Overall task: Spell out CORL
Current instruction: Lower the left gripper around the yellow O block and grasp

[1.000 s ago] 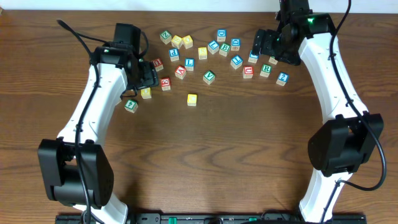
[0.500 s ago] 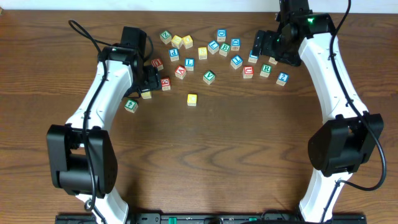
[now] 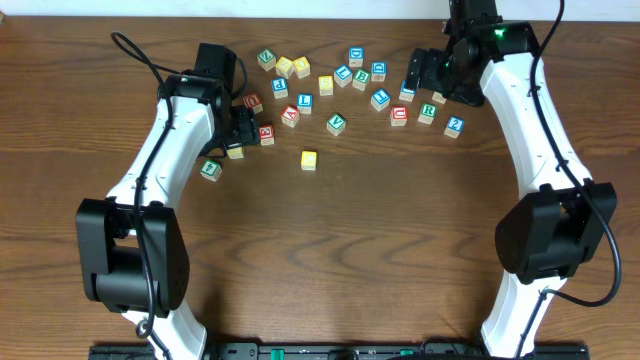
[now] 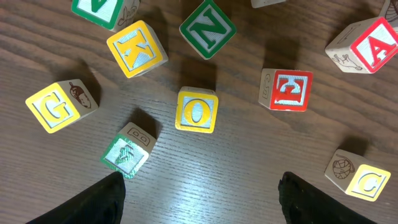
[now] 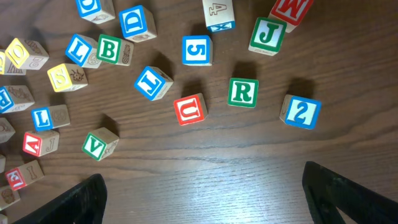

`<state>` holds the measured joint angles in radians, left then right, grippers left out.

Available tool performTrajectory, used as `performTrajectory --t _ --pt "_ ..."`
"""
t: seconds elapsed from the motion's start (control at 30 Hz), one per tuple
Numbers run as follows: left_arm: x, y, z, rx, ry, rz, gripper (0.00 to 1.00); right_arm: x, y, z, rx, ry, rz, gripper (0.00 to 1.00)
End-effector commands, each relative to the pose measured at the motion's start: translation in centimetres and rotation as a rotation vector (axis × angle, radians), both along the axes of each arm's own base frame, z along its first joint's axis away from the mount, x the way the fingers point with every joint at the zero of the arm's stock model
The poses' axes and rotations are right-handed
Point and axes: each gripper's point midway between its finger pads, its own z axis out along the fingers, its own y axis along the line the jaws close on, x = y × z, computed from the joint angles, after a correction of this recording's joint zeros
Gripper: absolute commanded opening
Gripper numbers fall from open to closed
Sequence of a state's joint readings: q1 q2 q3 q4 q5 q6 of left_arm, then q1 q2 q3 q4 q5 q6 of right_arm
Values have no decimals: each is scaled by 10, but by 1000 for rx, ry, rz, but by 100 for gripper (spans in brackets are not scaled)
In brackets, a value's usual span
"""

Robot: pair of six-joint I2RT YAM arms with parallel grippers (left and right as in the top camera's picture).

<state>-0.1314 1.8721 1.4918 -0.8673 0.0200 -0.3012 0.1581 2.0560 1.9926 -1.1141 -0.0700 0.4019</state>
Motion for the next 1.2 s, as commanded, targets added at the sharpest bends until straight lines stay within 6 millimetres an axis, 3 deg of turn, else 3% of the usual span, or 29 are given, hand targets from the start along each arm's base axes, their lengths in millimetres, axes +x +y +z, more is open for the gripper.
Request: performTrajectory --t 0.0,0.53,0.93,1.17 --pt "-3 2 -9 9 25 14 78 2 2 2 -7 -7 -5 96" --pt "3 1 -46 16 82 13 76 2 2 2 -7 -6 -6 96" --pt "10 1 -58 29 74 -43 73 1 2 1 -7 -3 -6 96" --pt "19 1 -57 35 36 -76 59 1 2 1 -7 -4 -6 97"
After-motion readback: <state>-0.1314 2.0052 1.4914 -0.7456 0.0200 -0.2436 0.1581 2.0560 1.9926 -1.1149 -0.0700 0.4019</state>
